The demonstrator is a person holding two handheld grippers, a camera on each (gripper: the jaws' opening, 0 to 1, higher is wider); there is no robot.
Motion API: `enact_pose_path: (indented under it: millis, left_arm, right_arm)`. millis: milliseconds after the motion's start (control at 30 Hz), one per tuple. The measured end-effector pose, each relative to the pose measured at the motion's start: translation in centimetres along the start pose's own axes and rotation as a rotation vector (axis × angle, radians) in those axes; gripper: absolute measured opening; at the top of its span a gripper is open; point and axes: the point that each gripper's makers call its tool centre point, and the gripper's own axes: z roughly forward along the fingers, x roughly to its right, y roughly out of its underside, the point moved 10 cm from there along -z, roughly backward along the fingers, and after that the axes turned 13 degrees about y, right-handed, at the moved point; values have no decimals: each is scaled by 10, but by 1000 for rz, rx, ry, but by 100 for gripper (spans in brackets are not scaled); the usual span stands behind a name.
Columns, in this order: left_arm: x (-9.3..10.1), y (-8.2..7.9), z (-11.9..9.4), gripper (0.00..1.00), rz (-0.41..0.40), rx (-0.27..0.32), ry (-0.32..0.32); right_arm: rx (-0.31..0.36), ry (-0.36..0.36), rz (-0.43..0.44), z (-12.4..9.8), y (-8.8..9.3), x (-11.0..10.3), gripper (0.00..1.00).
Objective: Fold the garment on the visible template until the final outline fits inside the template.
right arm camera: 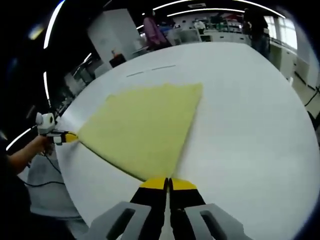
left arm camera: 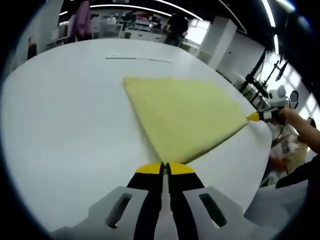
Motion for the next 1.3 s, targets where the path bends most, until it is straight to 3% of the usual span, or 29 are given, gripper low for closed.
enact_pose_path:
  millis: [567,733,867,1133,1300]
  left_arm:
    - [4,5,-2,2,-4,50,-13]
    - [4,3,-1,12,-9,81,-8]
    - [8,-3,-1,22,15,110,-2]
    - [20,-22,-4,45,123,169,-2]
    - [30,-30,-8,55,140,204,26]
  right_arm:
    - [50,3,-37,-3,-1,-3,0]
    - [81,-4,-70,-4,-3,-8,15]
    - [108,-17,-84,-5,-7,-12,36]
    - [205,-67,-173,-15,-18,-27,60]
    - [260,-90,-206,-24,-22,-36,73]
